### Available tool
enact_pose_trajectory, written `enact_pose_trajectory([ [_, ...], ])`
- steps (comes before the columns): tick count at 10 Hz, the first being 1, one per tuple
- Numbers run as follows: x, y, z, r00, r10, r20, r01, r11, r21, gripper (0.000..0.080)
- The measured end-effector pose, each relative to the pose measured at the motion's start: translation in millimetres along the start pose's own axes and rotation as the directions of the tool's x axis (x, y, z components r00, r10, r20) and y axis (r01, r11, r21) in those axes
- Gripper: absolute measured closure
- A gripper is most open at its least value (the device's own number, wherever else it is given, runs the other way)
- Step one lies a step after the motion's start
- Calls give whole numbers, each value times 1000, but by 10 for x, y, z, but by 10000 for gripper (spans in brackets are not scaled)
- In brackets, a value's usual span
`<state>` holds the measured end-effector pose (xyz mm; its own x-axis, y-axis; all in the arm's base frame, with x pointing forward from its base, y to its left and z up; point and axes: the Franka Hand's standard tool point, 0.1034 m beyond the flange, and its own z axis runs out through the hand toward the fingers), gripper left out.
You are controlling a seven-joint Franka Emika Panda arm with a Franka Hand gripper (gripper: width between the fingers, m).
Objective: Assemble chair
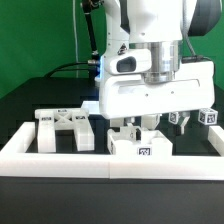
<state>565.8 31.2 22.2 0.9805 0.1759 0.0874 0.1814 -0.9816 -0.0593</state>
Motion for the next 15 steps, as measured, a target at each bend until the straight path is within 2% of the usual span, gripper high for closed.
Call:
enact_pose_trajectory([
  [4,-90,-18,80,1000,0,12,0,1000,2,150],
  [6,-86,-25,81,1000,-2,12,2,1000,2,402],
  [7,-87,-25,82,1000,-2,12,2,1000,2,402],
  [8,-87,-26,82,1000,-2,12,2,1000,2,584],
  [9,-87,-26,82,1000,-2,12,2,1000,2,721],
  [10,-82,-25,78,1000,-2,10,2,1000,2,765],
  [15,-81,-25,77,1000,-2,10,2,1000,2,765],
])
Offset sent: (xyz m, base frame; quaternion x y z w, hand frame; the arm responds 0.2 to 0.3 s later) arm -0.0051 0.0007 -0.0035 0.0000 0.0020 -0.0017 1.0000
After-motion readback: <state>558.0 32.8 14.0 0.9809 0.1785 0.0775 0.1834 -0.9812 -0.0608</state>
